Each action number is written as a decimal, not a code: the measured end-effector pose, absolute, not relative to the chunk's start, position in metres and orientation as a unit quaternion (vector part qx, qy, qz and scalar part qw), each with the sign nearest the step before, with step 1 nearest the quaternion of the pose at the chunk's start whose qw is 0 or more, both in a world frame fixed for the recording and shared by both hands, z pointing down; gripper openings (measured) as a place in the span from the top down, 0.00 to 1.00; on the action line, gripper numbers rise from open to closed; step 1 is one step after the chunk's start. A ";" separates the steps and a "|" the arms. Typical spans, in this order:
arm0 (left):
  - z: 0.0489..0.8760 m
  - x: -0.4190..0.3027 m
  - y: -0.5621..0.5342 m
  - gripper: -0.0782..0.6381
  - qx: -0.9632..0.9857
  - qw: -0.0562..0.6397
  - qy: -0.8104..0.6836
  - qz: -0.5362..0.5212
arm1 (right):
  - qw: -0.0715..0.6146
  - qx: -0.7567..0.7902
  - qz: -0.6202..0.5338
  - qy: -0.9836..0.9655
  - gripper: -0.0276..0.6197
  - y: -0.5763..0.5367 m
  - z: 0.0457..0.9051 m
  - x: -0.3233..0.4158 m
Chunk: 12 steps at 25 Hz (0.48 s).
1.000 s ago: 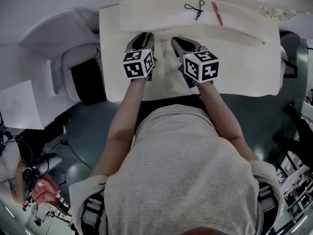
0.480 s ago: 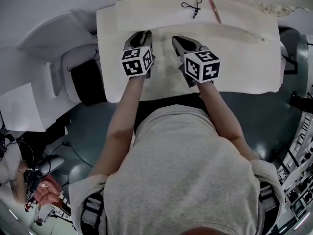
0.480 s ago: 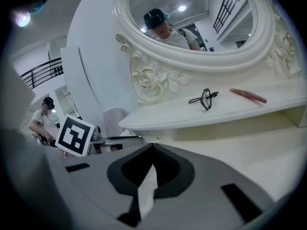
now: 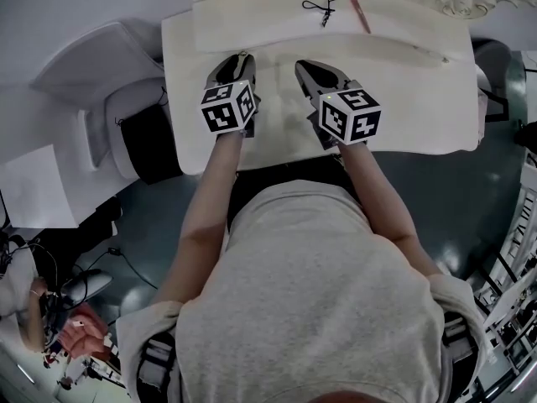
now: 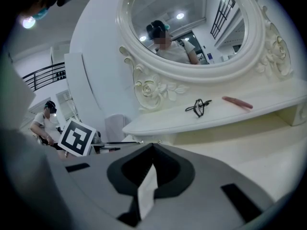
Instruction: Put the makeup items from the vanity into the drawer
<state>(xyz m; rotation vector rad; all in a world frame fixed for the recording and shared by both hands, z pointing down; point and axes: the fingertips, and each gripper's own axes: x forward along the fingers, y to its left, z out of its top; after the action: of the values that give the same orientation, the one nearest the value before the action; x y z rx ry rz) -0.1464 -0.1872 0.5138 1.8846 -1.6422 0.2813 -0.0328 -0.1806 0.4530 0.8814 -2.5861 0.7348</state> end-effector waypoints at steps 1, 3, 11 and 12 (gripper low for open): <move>0.511 -0.146 -0.185 0.75 0.714 0.305 -0.621 0.105 | 0.153 0.310 0.253 -0.904 0.95 -0.180 0.451 -0.031; 0.503 -0.144 -0.181 0.75 0.718 0.299 -0.620 0.100 | 0.147 0.313 0.249 -0.905 0.95 -0.178 0.446 -0.028; 0.466 -0.127 -0.165 0.75 0.749 0.275 -0.598 0.074 | 0.120 0.328 0.234 -0.907 0.95 -0.171 0.425 -0.016; 0.460 -0.124 -0.163 0.75 0.755 0.270 -0.594 0.069 | 0.116 0.330 0.232 -0.908 0.95 -0.170 0.422 -0.014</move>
<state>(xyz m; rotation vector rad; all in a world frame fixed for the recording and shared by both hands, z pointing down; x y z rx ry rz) -0.1240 -0.1635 0.4596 2.0336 -1.6012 0.1860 -0.0144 -0.1697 0.4222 0.9660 -2.6574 0.6798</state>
